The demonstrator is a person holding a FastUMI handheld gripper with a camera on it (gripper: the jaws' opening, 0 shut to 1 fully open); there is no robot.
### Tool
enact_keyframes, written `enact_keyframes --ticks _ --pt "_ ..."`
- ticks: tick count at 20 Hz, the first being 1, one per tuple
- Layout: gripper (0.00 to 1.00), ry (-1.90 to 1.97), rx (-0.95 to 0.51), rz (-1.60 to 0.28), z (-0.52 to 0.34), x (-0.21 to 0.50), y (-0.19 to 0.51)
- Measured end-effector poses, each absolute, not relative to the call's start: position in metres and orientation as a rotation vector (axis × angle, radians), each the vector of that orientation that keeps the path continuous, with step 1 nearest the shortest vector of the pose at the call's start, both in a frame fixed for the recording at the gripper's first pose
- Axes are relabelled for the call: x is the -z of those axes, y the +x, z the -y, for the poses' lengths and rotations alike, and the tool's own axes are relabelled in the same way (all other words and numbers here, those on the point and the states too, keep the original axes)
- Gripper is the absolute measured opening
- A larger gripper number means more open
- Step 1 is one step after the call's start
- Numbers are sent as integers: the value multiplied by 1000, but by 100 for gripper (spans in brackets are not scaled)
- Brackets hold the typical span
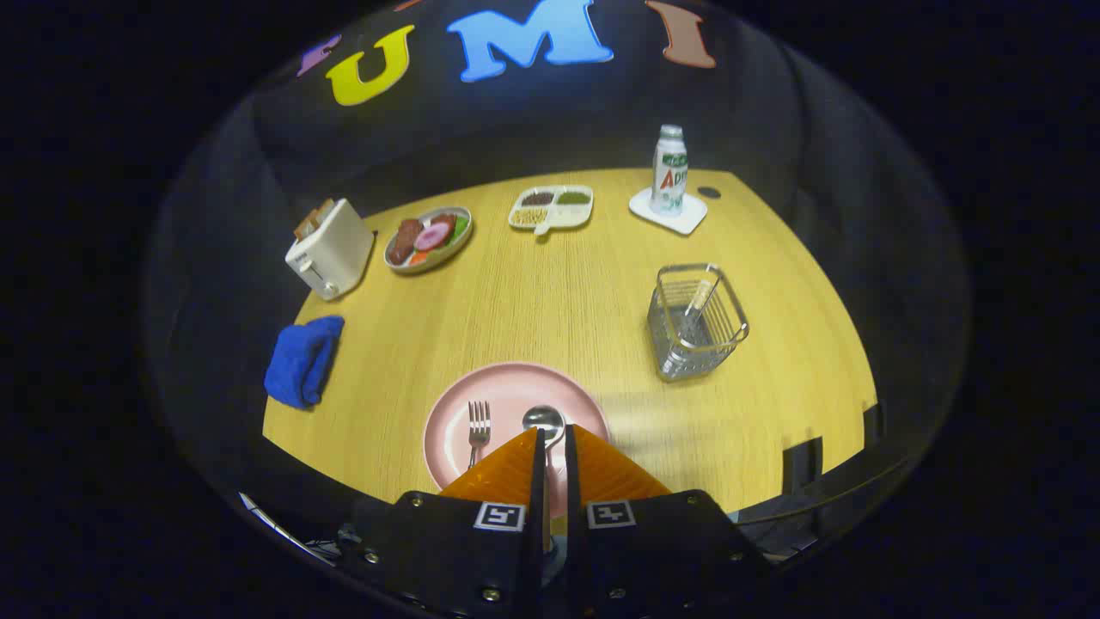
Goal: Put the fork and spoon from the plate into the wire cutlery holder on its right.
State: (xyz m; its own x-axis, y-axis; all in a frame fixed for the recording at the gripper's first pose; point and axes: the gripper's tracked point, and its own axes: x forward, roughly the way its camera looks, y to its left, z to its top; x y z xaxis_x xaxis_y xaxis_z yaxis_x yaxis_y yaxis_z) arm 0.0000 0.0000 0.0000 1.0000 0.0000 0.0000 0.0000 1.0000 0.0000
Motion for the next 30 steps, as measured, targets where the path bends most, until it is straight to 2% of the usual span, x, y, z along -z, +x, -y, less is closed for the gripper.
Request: enact_keyframes --ticks 3,7,11,23,30 --pt "12 -11 -24 203 0 -33 -36" --pt "12 -103 23 386 17 -63 -70" --pt "12 -153 20 485 9 -82 -96" --pt "12 -115 2 510 5 -94 -91" --pt "13 -145 -53 301 -12 -42 -20"
